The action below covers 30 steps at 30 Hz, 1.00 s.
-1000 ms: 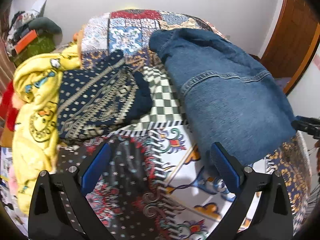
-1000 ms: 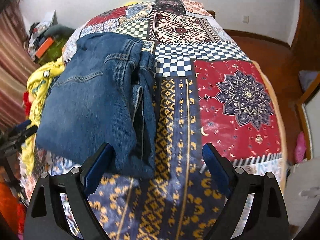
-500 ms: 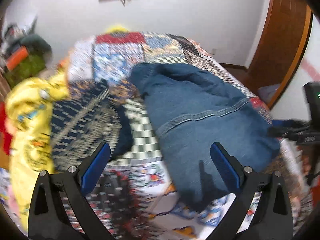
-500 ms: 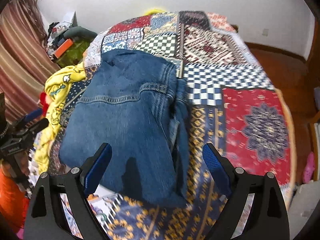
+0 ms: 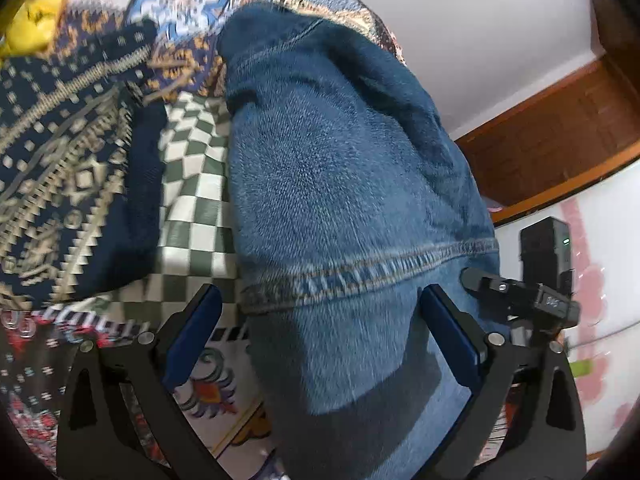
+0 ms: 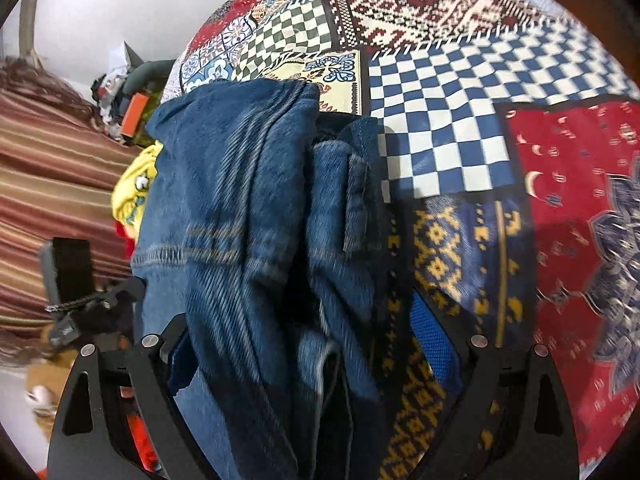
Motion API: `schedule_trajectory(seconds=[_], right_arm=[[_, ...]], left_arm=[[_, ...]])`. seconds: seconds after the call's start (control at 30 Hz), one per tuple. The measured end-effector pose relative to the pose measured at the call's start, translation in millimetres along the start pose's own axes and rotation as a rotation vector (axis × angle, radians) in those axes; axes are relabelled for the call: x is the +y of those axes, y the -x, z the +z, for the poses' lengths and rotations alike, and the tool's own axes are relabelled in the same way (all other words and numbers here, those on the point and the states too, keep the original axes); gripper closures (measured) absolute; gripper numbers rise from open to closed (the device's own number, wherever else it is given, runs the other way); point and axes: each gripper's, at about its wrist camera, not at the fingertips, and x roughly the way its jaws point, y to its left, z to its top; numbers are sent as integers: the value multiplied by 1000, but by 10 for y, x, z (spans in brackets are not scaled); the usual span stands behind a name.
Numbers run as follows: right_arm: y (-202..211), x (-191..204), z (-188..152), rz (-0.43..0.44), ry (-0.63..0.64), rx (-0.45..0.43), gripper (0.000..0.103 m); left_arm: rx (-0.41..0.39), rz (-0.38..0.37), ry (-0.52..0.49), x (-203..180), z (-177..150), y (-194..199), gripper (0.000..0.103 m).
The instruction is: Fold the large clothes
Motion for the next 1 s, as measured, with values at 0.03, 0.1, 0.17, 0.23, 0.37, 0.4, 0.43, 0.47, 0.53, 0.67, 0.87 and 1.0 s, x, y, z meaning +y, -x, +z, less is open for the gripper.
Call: schedule_trajectory(seconds=[0.03, 0.1, 0.17, 0.23, 0.37, 0.4, 0.43, 0.47, 0.53, 0.67, 0.87, 1.0], right_arm=[[-33, -20, 22, 12, -11, 8, 13], [-78, -35, 46, 37, -23, 29, 12], [-99, -8, 45, 45, -18, 32, 11], [-115, 36, 43, 43, -3, 40, 11], [-138, 93, 91, 26, 7, 65, 16], [-143, 137, 84, 11, 20, 63, 20], [-132, 157, 78, 1, 32, 59, 23], [-125, 181, 71, -8, 38, 53, 27], [-97, 224, 51, -22, 43, 35, 35], [7, 365, 13, -42, 49, 3, 59], [143, 853, -80, -53, 123, -19, 72], [206, 1191, -84, -46, 163, -65, 73]], left_arm=[[9, -7, 13, 16, 22, -36, 2], [33, -35, 47, 63, 55, -122, 2], [43, -48, 64, 79, 53, -169, 2], [42, -49, 60, 77, 46, -190, 2], [49, -59, 68, 60, 34, -198, 5], [57, -80, 70, 51, 29, -208, 11], [59, -79, 73, 52, 37, -211, 11], [58, -74, 70, 38, 34, -206, 12], [56, -68, 63, -35, 56, -224, 18], [48, -75, 32, -122, 8, -88, 36], [-9, -83, -42, -297, -37, 363, 48], [-106, -71, -103, -373, 27, 897, 49]])
